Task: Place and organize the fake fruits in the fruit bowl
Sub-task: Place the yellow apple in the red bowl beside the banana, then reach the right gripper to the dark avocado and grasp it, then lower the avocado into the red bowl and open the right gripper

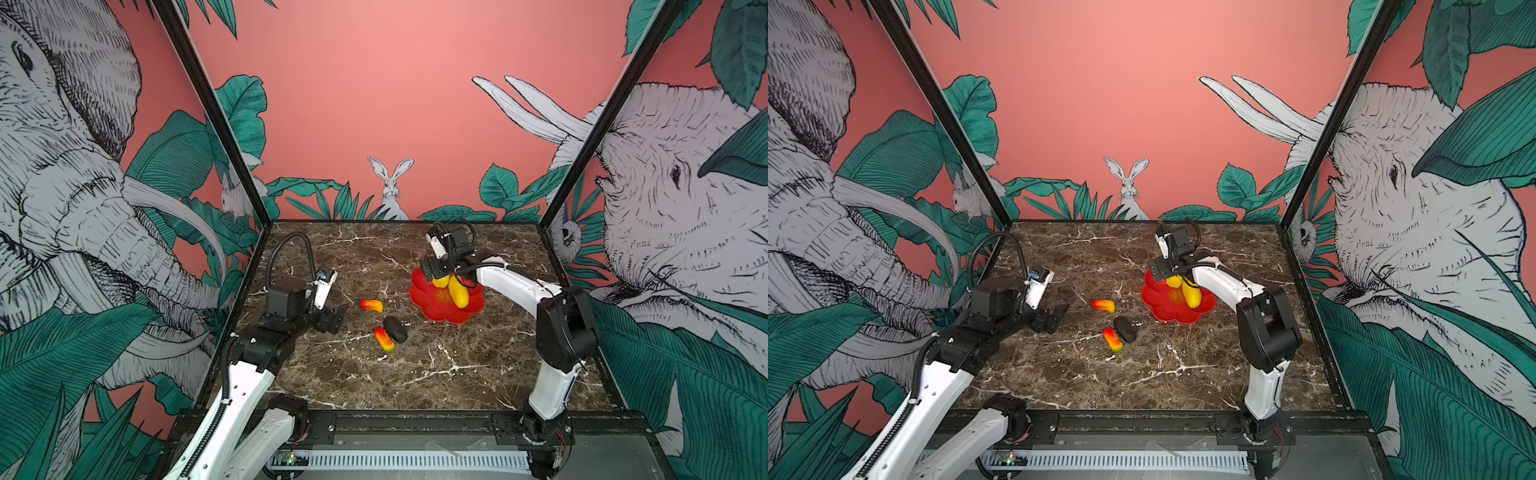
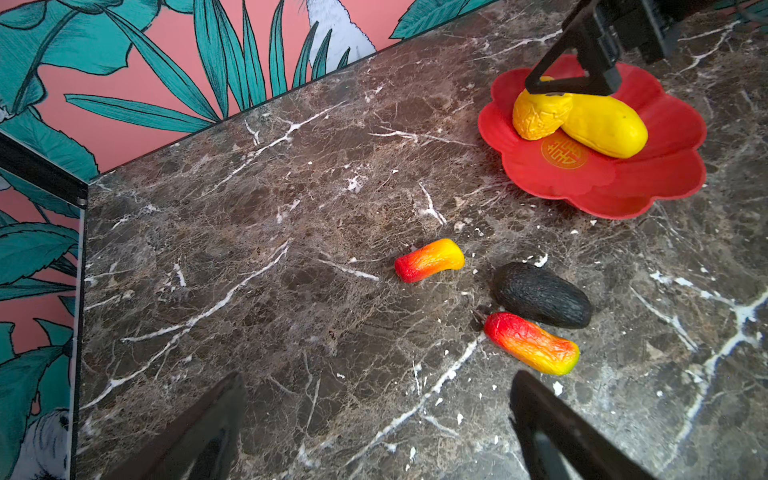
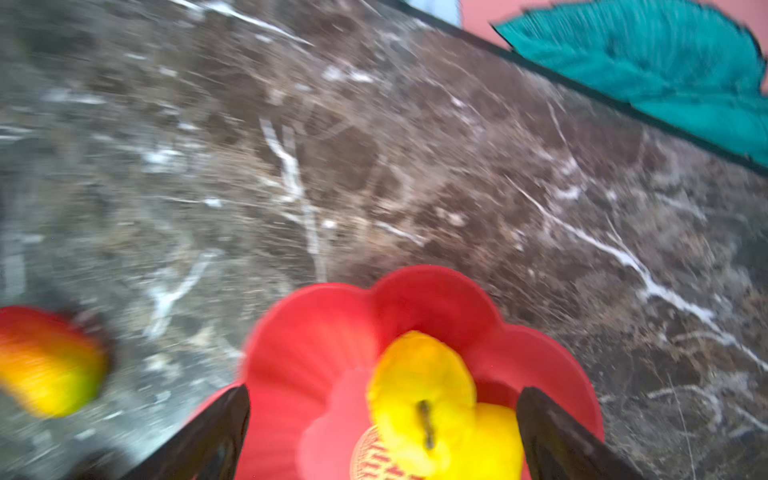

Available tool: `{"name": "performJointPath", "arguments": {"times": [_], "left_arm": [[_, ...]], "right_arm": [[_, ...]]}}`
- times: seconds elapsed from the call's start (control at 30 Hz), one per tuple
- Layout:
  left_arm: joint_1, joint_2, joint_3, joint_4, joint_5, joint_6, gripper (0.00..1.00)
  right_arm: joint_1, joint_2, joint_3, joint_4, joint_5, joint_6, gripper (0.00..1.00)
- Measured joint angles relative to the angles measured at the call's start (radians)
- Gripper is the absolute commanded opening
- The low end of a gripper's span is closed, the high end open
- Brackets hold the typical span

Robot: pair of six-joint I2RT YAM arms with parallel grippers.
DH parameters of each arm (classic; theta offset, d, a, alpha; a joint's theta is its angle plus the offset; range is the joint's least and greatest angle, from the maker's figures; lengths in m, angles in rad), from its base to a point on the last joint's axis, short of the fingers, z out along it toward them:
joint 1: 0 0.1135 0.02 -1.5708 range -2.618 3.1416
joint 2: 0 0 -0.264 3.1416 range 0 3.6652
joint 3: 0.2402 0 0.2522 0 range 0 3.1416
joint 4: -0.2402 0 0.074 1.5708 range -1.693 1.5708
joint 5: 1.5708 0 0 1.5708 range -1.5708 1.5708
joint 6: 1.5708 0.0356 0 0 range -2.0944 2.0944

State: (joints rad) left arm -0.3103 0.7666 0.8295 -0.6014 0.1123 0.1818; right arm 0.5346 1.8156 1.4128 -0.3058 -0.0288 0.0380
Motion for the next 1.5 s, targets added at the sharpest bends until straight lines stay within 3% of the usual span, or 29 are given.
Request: {"name": "performJointPath", "arguments": {"times": [0.4, 0.5, 0.93, 1.5], "left_arm": [[0.005, 0.005, 0.000, 0.000, 0.000, 0.000, 1.00], [0.005, 0.006, 0.000, 0.000, 0.000, 0.000, 1.00], [0.005, 0.010, 0.000, 0.000, 0.000, 0.000, 1.00], [0.005, 0.010, 0.000, 0.000, -0.001, 0.001, 1.00]], "right_arm": [[0.291, -0.015, -0.006, -0.070, -0.088, -0.039, 0.98], [0.322, 0.013, -0.027, -0.077, -0.089, -0.037, 0.90], [0.330, 0.097, -0.094, -0.055, -0.133, 0.026, 0.69], [0.331, 0.143, -0.120, -0.051, -0.183, 0.061, 0.50]]}}
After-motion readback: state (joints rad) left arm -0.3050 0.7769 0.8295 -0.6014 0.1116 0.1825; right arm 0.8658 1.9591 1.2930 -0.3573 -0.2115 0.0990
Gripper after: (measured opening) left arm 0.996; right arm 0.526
